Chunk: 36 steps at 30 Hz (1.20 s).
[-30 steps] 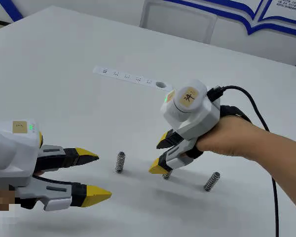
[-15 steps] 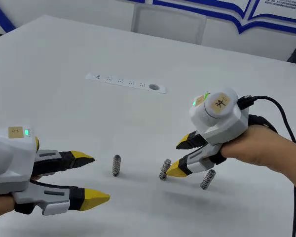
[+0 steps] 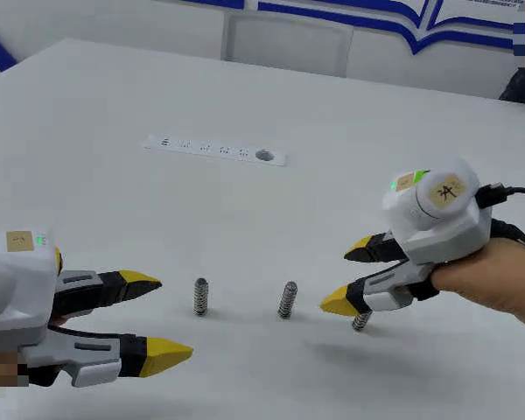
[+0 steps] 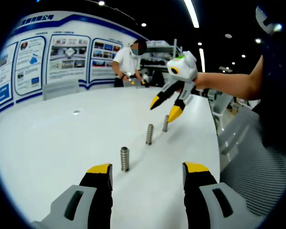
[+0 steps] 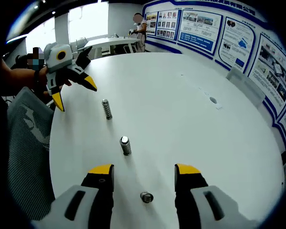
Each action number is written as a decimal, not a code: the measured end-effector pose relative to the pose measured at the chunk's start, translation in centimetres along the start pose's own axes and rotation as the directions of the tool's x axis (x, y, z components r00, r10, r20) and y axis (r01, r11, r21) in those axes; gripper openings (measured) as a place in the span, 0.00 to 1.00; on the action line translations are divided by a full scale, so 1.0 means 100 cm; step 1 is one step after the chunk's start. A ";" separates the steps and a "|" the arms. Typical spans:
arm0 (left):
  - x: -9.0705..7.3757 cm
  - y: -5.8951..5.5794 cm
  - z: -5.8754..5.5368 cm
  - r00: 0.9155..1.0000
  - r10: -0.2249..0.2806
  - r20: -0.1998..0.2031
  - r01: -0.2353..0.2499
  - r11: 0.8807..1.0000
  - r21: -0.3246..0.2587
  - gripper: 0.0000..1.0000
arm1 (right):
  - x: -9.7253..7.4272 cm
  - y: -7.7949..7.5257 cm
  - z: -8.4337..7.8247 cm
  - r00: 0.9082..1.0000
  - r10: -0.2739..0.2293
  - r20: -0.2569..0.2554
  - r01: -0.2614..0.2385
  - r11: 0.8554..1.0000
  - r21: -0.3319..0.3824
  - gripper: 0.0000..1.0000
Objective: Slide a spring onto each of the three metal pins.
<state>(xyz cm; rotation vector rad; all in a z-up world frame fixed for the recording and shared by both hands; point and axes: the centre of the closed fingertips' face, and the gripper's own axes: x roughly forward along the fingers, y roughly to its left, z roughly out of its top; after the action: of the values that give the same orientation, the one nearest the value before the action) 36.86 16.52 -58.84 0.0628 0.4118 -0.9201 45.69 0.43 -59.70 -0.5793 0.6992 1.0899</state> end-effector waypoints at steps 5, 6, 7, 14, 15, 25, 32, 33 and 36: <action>-0.001 0.000 0.002 1.000 0.005 0.004 -0.005 1.000 0.001 0.61 | -0.011 -0.002 -0.008 0.999 -0.026 0.033 0.026 0.999 0.026 0.54; -0.001 0.000 0.002 1.000 0.006 0.005 -0.006 1.000 0.001 0.61 | -0.012 -0.001 -0.009 0.999 -0.030 0.037 0.029 0.999 0.030 0.55; -0.002 0.000 0.003 1.000 0.008 0.006 -0.008 1.000 0.001 0.61 | -0.014 -0.002 -0.012 0.998 -0.036 0.043 0.034 0.999 0.037 0.55; -0.002 -0.002 0.005 1.000 0.009 0.010 -0.009 1.000 0.006 0.62 | -0.024 0.004 -0.029 0.997 -0.053 0.063 0.048 0.996 0.073 0.57; -0.002 -0.002 0.005 1.000 0.008 0.010 -0.008 1.000 0.007 0.62 | -0.026 0.006 -0.033 0.996 -0.057 0.067 0.051 0.996 0.079 0.57; -0.002 -0.005 0.004 1.000 0.007 0.009 -0.007 1.000 0.005 0.63 | -0.036 0.022 -0.046 0.988 -0.057 0.146 0.042 0.993 0.107 0.60; -0.001 -0.006 0.003 1.000 0.008 0.016 -0.008 1.000 0.000 0.65 | -0.044 0.029 -0.049 0.977 -0.069 0.201 0.048 0.993 0.111 0.60; -0.001 -0.007 0.003 1.000 0.008 0.016 -0.008 1.000 -0.001 0.65 | -0.044 0.030 -0.049 0.976 -0.071 0.206 0.049 0.993 0.112 0.60; -0.001 -0.008 0.001 1.000 0.008 0.016 -0.008 1.000 -0.007 0.66 | -0.046 0.035 -0.050 0.973 -0.071 0.219 0.047 0.993 0.112 0.61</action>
<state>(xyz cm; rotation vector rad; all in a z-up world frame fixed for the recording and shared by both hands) 36.19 16.13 -58.64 0.0510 0.3994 -0.9113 40.00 -4.62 -59.81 -0.3775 0.5372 1.0367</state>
